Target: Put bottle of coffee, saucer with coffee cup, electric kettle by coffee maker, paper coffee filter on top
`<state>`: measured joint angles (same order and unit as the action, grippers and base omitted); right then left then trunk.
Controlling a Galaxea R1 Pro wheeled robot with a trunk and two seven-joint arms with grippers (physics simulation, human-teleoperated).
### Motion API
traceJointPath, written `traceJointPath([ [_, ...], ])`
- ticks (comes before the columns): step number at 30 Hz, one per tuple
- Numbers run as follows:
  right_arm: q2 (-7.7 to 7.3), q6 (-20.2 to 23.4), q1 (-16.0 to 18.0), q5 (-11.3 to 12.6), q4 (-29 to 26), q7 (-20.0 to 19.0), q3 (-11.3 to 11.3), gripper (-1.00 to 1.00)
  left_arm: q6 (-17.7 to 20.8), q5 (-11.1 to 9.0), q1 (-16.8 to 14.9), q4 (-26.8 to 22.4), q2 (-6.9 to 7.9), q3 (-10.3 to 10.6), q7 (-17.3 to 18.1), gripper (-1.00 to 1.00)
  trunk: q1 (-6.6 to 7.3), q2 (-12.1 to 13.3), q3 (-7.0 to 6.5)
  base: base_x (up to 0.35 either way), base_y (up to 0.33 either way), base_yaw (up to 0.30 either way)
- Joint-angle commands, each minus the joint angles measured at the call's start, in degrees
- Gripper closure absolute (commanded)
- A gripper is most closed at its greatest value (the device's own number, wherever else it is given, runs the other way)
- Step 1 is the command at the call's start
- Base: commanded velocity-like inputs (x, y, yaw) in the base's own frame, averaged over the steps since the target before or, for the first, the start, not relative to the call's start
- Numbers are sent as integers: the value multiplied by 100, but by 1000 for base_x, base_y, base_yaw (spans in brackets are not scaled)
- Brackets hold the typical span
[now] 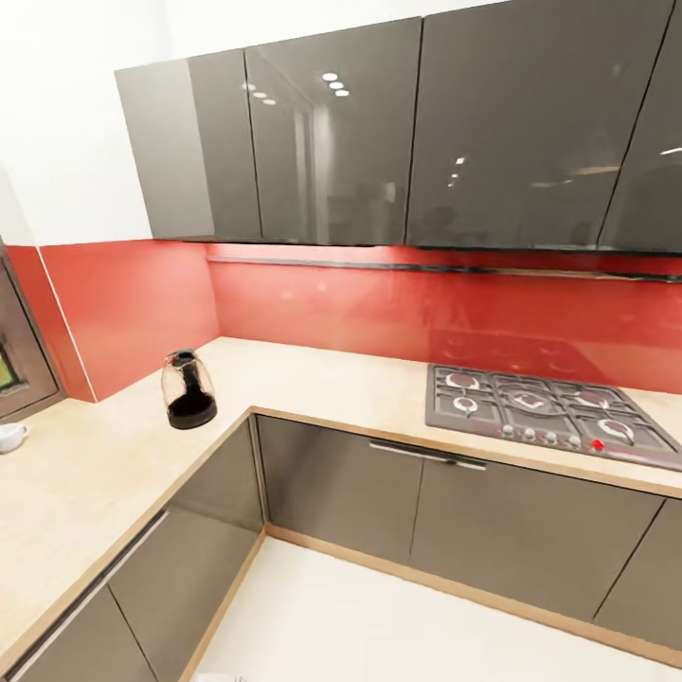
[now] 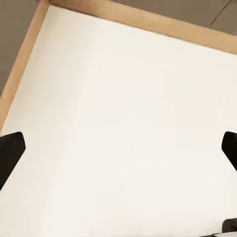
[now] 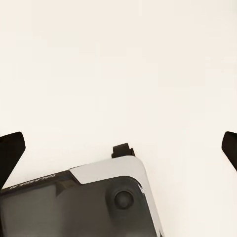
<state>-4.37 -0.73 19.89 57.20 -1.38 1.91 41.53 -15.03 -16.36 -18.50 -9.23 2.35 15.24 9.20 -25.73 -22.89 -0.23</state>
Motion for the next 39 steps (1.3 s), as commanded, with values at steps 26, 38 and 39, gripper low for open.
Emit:
traceJointPath([
  [26, -3, -8, -3, 54, -11, 20, 48, -100, -26, -60, 4, 9, 2, 40, 20, -100, -5, -3, 2, 73, -26, 277],
  [38, -3, -9, -3, 54, -11, 20, 48, -100, -26, -60, 4, 9, -7, 44, 20, -100, -5, -3, 2, 0, -227, 278],
  [39, -3, -9, -3, 54, -11, 20, 48, -100, -26, -60, 4, 9, -7, 44, 20, -100, -5, -3, 2, 0, -272, 278],
])
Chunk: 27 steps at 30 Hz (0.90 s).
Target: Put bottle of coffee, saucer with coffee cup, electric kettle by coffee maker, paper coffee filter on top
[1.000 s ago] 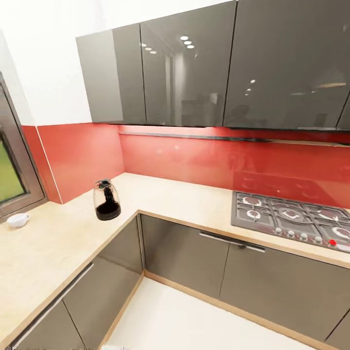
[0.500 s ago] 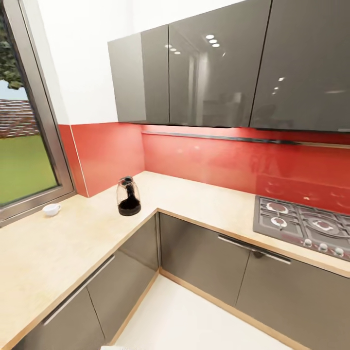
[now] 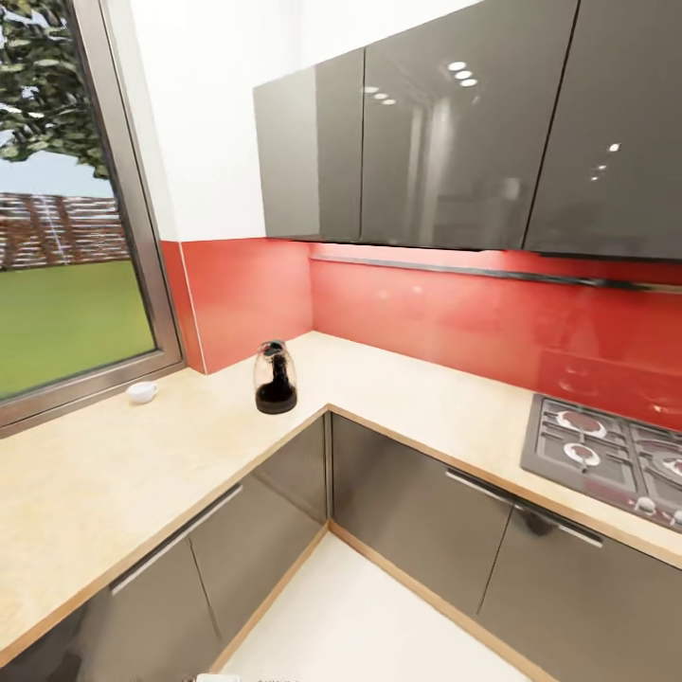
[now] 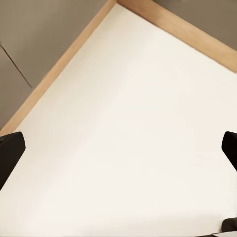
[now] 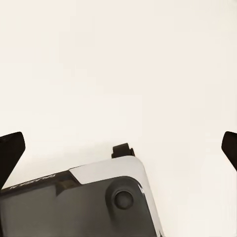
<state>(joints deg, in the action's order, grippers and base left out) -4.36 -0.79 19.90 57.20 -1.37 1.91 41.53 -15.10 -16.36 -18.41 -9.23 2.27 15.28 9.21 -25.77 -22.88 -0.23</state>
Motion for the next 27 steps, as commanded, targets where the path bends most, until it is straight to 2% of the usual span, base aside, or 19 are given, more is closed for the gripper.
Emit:
traceJointPath([
  [1, -3, -3, -4, 54, -13, 20, 48, -100, -19, -60, -4, 9, 2, 41, 19, -100, -2, -3, 2, 0, -272, 278],
  [15, -3, -1, -4, 51, -13, 20, 48, -100, -19, -66, -4, 9, 9, 37, 19, -100, -2, -3, 2, 8, -255, 278],
  [27, -3, -2, -4, 52, -13, 20, 48, -100, -19, -77, -4, 12, 11, 37, 19, -100, -2, -3, 2, 47, -45, 278],
])
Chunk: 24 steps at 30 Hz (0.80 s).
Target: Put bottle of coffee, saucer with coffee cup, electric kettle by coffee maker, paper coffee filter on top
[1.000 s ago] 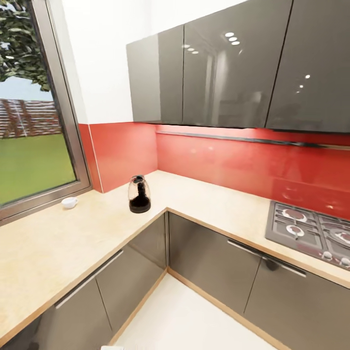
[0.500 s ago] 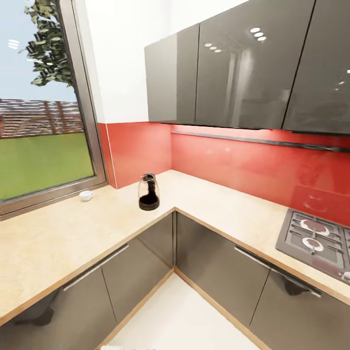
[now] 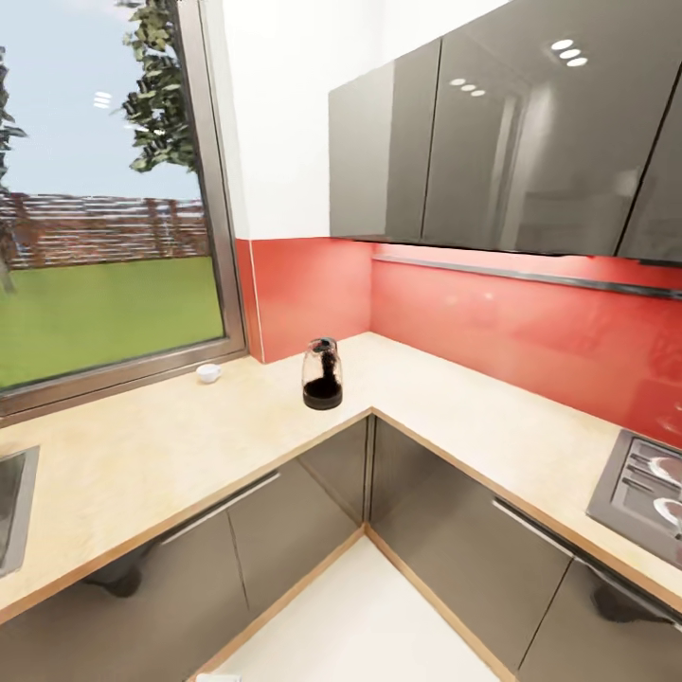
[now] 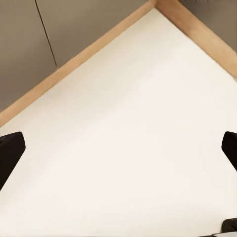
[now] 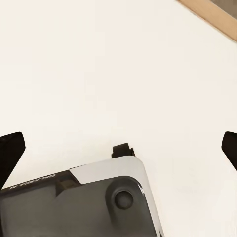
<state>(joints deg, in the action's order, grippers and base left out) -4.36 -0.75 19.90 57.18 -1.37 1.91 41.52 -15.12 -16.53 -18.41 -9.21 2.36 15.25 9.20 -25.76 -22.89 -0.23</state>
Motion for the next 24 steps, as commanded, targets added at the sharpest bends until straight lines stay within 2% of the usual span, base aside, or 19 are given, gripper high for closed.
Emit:
traceJointPath([
  [1, -3, -5, -3, 55, -12, 20, 49, -100, -17, -60, -5, 12, 2, 40, 20, -100, -2, -3, 2, 2, -1, 278],
  [24, -12, 5, -3, 62, -30, 20, 42, -100, -17, -61, 3, 9, 2, 40, 20, -100, -2, -3, 2, 0, 0, 279],
])
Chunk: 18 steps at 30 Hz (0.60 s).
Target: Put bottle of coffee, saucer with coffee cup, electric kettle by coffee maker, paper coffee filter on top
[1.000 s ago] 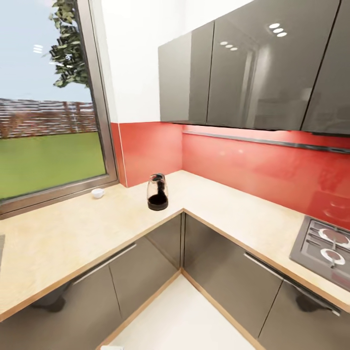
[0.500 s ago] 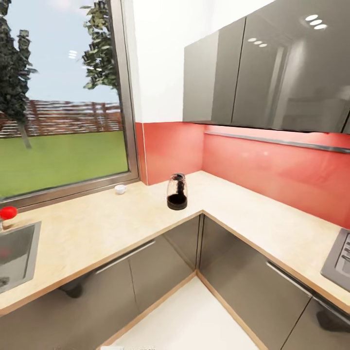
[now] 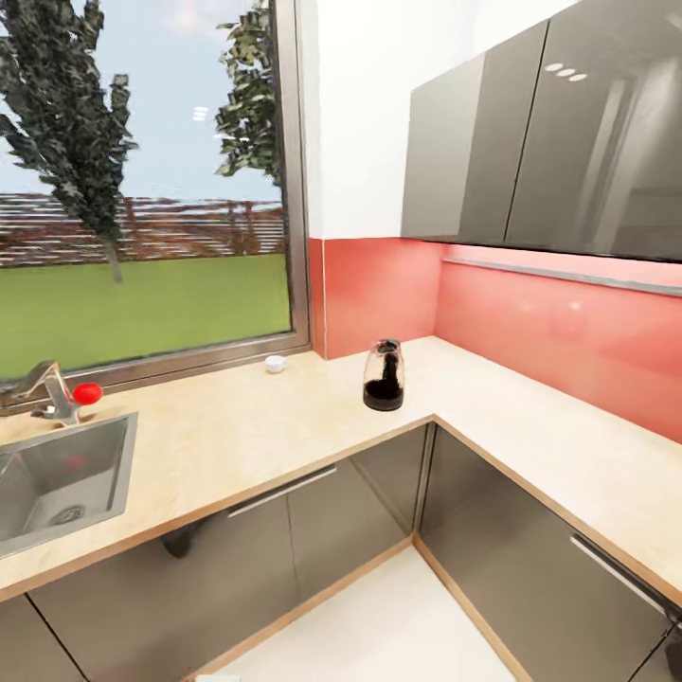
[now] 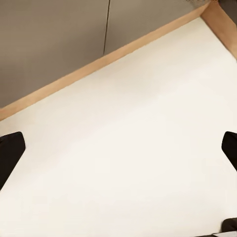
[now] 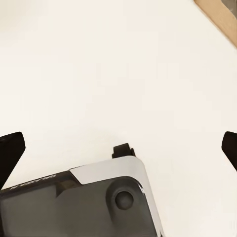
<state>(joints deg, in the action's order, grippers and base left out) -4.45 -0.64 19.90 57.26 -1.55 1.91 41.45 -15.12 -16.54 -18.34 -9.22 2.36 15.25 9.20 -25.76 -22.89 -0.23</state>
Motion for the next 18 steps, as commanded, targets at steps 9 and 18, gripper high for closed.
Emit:
traceJointPath([
  [9, 5, 2, -3, 40, -14, 20, 50, -100, -14, -60, -5, 13, 2, 40, 20, -100, -2, -3, 2, 0, 0, 280],
  [18, -6, 2, -3, 58, -12, 10, 47, -100, 76, 12, 302, 52, 151, 43, -13, -100, -2, -3, 2, 0, 0, 279],
])
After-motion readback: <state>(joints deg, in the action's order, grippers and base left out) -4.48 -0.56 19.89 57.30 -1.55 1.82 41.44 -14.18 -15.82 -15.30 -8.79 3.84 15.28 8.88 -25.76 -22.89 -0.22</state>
